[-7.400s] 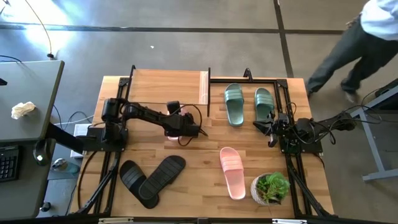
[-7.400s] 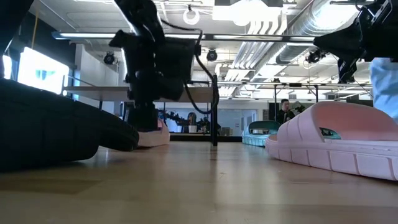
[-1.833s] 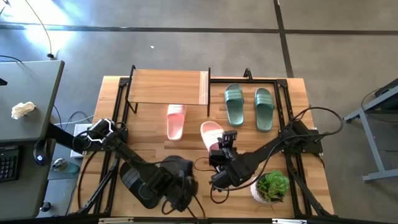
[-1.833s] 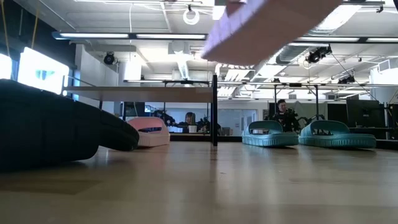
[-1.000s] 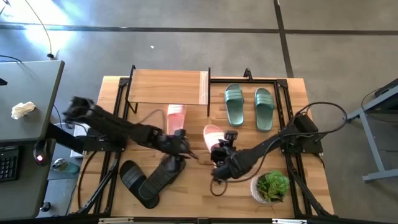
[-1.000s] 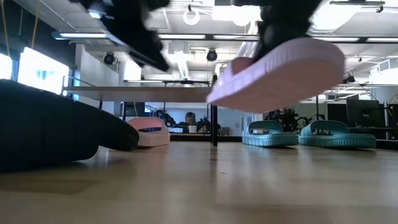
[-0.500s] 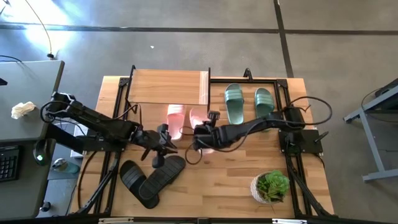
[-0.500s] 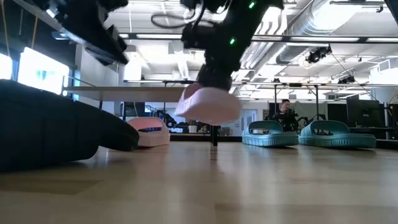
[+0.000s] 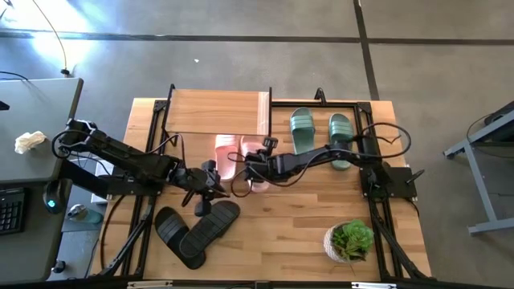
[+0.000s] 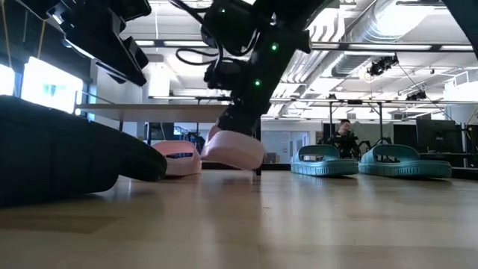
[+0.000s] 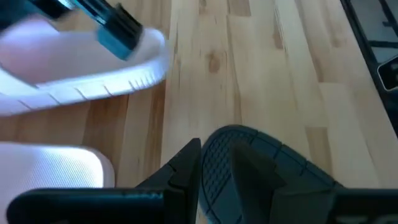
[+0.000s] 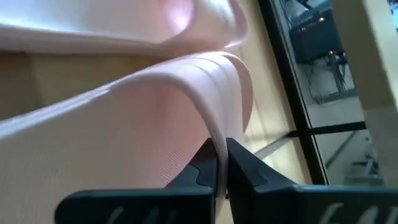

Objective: Pick and place slides into the shelf
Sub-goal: Put the right pink slipper under the shelf

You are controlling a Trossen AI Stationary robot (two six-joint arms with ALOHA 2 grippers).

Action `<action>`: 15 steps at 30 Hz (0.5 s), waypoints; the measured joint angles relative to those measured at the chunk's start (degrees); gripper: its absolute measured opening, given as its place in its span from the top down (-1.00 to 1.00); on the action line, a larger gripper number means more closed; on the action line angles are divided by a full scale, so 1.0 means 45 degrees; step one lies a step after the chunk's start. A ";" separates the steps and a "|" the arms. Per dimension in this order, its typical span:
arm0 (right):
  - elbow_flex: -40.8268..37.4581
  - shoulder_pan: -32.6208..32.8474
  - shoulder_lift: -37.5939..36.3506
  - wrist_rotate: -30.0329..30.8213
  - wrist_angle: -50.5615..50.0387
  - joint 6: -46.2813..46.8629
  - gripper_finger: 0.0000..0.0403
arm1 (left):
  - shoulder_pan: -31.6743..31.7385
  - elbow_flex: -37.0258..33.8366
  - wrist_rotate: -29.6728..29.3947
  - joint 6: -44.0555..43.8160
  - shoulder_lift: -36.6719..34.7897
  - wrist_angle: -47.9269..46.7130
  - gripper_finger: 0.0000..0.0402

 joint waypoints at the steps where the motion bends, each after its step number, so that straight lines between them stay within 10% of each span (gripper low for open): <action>1: 0.0008 -0.0096 0.0000 -0.0037 0.0068 0.0116 1.00 | 0.0000 -0.0005 0.0035 -0.0065 0.0000 -0.0069 0.63; 15: 0.0008 -0.0979 -0.0004 -0.2005 0.0492 -0.0007 0.88 | 0.0000 0.0000 0.0562 -0.0718 0.0005 -0.0714 0.63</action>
